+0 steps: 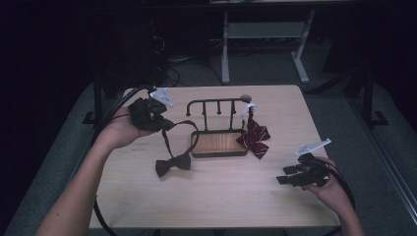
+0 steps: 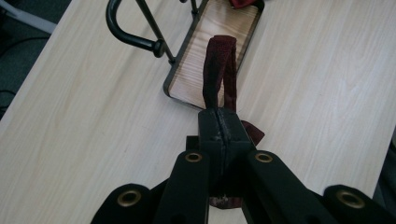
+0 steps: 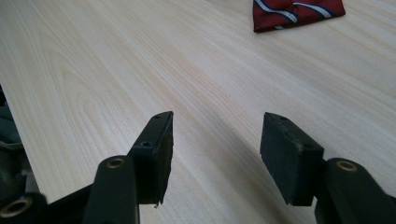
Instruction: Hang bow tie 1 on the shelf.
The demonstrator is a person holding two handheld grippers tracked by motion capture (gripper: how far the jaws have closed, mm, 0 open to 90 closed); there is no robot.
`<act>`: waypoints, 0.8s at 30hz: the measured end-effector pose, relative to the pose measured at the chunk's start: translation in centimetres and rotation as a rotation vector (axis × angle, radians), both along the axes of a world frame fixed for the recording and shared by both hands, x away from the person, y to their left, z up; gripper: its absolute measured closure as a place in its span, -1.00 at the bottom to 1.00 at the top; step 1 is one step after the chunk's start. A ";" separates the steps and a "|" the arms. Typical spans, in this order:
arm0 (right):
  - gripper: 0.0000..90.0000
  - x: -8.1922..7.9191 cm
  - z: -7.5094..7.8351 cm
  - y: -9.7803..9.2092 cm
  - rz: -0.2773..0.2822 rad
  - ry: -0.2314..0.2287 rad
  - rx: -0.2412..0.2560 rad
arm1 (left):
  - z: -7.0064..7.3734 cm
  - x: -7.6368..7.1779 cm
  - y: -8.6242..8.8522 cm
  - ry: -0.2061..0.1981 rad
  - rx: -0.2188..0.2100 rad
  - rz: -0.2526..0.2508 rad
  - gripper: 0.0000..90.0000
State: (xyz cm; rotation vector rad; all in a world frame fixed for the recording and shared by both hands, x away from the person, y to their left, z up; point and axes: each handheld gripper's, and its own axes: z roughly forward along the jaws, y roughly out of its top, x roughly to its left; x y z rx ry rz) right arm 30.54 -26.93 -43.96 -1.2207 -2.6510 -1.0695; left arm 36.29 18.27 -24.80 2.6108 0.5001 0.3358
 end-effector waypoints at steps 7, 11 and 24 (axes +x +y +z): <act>-0.02 -0.1 0.1 -0.1 -0.003 -0.001 0.001 | 0.4 0.8 -0.4 0.002 0.007 0.002 1.00; -0.02 -0.1 0.1 -0.2 -0.003 -0.005 0.003 | 0.6 1.3 -0.4 0.008 0.015 0.011 1.00; -0.03 -0.1 0.2 -0.3 -0.007 -0.004 0.006 | 1.1 2.5 -0.9 0.005 0.022 0.024 1.00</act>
